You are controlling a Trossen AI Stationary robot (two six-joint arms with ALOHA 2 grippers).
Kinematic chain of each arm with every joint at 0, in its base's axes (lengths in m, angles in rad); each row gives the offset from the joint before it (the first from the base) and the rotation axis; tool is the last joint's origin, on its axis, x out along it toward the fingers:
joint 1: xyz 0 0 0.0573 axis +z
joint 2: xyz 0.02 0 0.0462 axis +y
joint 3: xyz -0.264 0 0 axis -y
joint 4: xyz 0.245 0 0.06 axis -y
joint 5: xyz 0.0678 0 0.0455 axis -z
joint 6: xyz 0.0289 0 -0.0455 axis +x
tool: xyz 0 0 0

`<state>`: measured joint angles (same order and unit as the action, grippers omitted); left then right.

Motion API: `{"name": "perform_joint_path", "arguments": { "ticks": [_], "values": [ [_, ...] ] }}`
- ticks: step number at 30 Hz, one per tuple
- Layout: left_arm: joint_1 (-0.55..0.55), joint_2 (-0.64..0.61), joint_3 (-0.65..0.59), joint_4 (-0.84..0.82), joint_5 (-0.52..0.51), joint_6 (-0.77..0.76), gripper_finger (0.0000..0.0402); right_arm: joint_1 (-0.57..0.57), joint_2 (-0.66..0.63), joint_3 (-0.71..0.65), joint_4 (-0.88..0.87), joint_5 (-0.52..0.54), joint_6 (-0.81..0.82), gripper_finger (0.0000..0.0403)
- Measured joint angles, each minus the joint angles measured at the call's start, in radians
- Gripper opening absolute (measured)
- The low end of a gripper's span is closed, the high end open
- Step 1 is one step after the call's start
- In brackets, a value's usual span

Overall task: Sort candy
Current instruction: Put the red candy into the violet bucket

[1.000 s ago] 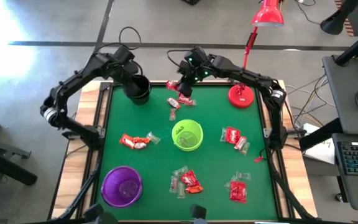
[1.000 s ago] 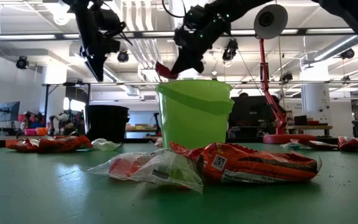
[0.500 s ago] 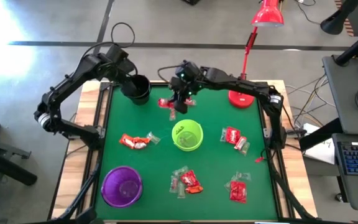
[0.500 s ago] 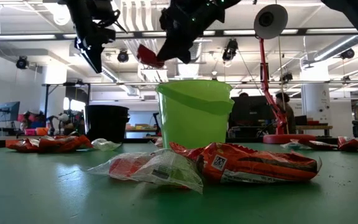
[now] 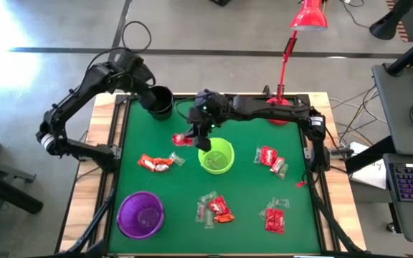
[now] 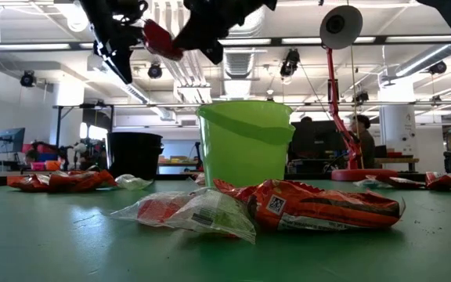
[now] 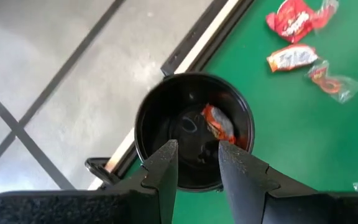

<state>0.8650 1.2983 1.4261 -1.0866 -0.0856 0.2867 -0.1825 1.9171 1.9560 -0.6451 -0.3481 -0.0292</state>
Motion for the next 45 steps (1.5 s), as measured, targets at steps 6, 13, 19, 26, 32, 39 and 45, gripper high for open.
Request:
{"name": "perform_joint_path", "arguments": {
  "ticks": [6,13,19,26,32,39,45],
  "values": [
    [0.000,-0.018,0.000,0.022,0.000,0.020,0.0100,0.059,0.000,0.000,0.100,0.000,0.122,0.0008],
    [0.000,-0.040,0.000,0.019,0.049,0.040,0.0100,0.110,0.000,0.000,0.232,0.009,0.252,0.0008],
    [0.000,-0.074,0.000,0.017,0.105,0.089,0.0100,0.154,0.021,0.000,0.313,0.009,0.313,0.0008],
    [0.000,-0.096,0.000,0.024,0.158,0.124,0.0100,0.202,0.062,0.000,0.444,0.011,0.372,0.0008],
    [0.000,-0.093,0.000,0.024,0.182,0.124,0.0100,0.232,0.098,0.000,0.475,0.016,0.397,0.0008],
    [0.000,-0.094,0.000,0.013,0.183,0.125,0.0100,0.241,0.099,0.000,0.445,0.033,0.372,0.0009],
    [0.000,-0.100,0.000,0.013,0.183,0.131,0.0100,0.241,0.099,-0.007,0.441,0.071,0.300,0.0011]
  ]
}}
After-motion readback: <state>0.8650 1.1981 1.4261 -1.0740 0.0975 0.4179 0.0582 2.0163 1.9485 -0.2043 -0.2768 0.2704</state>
